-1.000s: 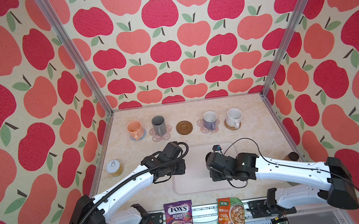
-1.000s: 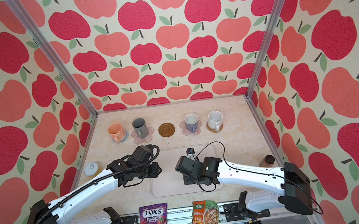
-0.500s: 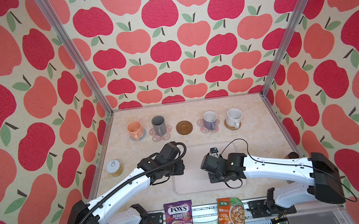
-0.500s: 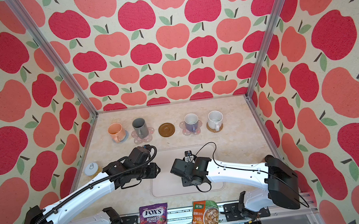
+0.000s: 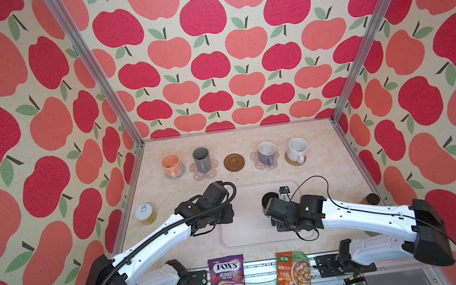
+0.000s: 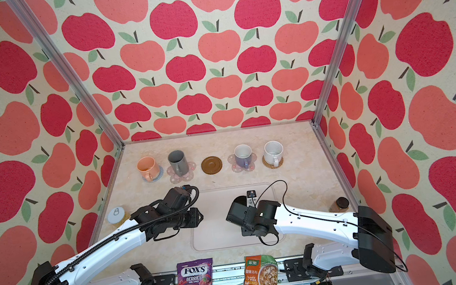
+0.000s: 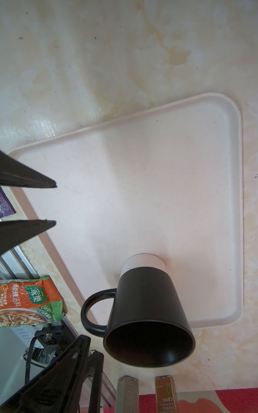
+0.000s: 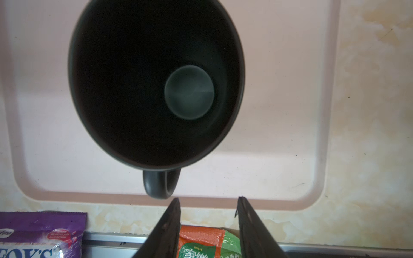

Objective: Place cups on coasters
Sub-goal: Rotate the cup on the tray.

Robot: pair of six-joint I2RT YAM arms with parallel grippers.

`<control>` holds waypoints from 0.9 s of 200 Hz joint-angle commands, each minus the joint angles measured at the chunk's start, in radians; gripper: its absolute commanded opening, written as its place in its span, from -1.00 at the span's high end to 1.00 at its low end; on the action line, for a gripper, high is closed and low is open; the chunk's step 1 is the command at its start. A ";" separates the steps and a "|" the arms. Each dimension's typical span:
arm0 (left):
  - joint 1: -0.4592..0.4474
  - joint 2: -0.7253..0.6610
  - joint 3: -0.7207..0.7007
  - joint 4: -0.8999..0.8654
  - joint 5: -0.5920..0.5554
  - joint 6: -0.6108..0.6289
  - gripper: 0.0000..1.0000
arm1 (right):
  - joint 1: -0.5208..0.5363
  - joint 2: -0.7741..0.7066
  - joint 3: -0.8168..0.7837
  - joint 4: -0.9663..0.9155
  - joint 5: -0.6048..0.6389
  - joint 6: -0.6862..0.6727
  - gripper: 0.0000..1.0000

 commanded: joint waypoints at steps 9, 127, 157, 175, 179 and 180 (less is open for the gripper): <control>0.007 0.007 -0.002 0.011 -0.002 -0.007 0.45 | -0.030 -0.019 -0.023 0.044 -0.033 -0.092 0.11; 0.007 0.043 0.009 0.010 0.004 -0.007 0.45 | -0.007 -0.025 0.000 0.165 -0.082 -0.127 0.13; 0.007 0.048 0.007 0.015 0.008 -0.006 0.45 | -0.007 0.034 0.017 0.204 -0.103 -0.130 0.13; 0.007 0.056 0.013 0.008 0.013 -0.005 0.45 | 0.026 0.075 0.030 0.211 -0.099 -0.135 0.12; 0.007 0.057 0.014 0.005 0.014 -0.005 0.44 | 0.025 0.088 0.034 0.207 -0.094 -0.132 0.12; 0.007 0.057 0.014 0.004 0.014 -0.004 0.45 | 0.025 0.090 0.034 0.205 -0.094 -0.131 0.12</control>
